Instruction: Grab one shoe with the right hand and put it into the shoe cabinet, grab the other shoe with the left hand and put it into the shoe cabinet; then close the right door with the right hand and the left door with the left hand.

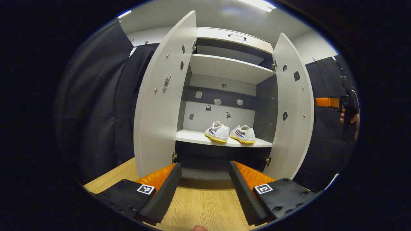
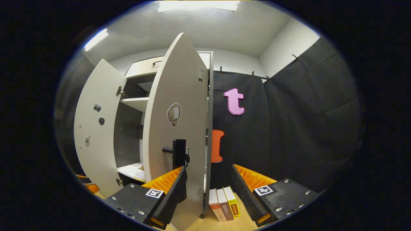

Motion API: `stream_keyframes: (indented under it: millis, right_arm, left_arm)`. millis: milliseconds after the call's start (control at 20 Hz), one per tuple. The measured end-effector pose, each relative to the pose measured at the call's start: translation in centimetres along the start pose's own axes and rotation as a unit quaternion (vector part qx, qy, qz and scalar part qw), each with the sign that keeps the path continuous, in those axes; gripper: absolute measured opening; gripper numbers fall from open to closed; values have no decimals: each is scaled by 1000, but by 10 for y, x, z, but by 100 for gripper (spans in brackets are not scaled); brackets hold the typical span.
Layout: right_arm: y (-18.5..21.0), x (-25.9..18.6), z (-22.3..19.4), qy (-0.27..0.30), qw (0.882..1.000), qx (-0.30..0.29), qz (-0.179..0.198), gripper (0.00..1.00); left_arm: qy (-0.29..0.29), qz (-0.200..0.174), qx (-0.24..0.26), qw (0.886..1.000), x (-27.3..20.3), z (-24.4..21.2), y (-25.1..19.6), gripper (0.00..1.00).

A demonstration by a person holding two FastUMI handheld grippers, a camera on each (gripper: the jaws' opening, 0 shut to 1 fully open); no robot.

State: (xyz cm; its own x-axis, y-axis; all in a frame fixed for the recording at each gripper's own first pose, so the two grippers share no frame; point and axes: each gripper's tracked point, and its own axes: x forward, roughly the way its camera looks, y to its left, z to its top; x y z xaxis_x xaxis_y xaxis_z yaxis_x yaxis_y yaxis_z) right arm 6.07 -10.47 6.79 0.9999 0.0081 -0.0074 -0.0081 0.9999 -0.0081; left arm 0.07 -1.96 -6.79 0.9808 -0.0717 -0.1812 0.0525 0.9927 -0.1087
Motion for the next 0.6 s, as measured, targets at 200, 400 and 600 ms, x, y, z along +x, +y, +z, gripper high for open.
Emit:
stream_keyframes:
  millis: [200, 400, 600]
  right_arm:
    - [23, 7, -3, 2, 1000, 13, 28, 87]
    - [45, 15, -4, 2, 998, 19, 54, 87]
    - [72, 30, -10, 4, 995, 41, 87, 88]
  left_arm:
    - [-3, 5, 5, 1000, -1, 3, 7, 97]
    - [-6, 9, 4, 1000, -3, 5, 11, 97]
    - [-6, 13, 4, 1000, -4, 6, 15, 97]
